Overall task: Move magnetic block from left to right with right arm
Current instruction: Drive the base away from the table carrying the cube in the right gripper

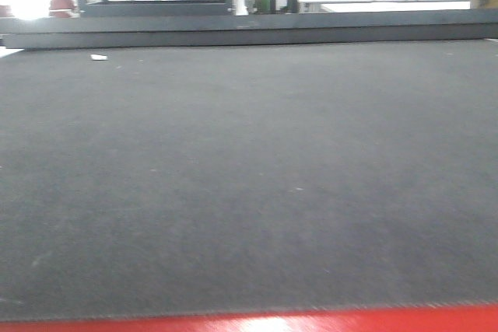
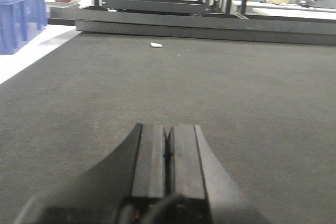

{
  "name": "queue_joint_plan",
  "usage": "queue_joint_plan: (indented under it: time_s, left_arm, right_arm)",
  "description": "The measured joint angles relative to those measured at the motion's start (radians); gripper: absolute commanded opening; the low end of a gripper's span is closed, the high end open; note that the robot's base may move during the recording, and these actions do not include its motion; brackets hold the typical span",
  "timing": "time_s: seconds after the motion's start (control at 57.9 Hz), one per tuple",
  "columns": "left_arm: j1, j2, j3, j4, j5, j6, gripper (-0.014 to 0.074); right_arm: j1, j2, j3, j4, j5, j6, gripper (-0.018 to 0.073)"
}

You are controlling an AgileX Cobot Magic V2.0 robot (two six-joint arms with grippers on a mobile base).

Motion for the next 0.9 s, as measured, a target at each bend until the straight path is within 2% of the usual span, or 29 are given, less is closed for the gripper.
queue_joint_plan:
  time_s: [0.898]
  left_arm:
    - [0.000, 0.000, 0.000, 0.000, 0.000, 0.000, -0.0126]
  right_arm:
    - [0.000, 0.000, 0.000, 0.000, -0.002, 0.000, 0.0265]
